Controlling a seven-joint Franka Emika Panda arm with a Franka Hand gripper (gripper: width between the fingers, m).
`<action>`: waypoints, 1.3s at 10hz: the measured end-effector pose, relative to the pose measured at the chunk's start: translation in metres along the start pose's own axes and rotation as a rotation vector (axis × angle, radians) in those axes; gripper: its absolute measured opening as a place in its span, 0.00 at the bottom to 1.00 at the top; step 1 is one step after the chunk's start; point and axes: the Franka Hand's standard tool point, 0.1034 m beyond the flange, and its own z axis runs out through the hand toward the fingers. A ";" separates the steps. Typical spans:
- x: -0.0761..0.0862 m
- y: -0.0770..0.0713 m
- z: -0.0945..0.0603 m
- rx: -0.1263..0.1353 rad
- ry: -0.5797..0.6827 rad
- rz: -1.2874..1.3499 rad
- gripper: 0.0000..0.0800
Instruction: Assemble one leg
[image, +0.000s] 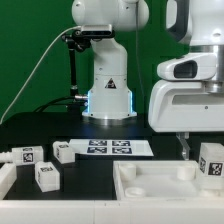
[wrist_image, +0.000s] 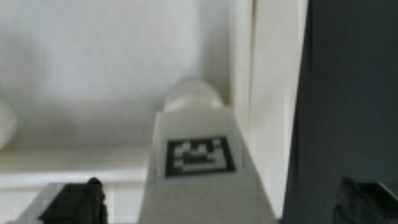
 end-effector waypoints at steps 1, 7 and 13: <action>0.000 0.000 0.000 0.000 -0.001 0.010 0.66; -0.003 0.006 0.002 0.006 0.053 0.408 0.36; -0.001 0.003 0.003 0.130 0.063 1.143 0.36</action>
Offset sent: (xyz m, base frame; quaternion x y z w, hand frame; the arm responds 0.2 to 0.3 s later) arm 0.0000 0.0000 0.0000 0.0000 0.0000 0.1296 0.9916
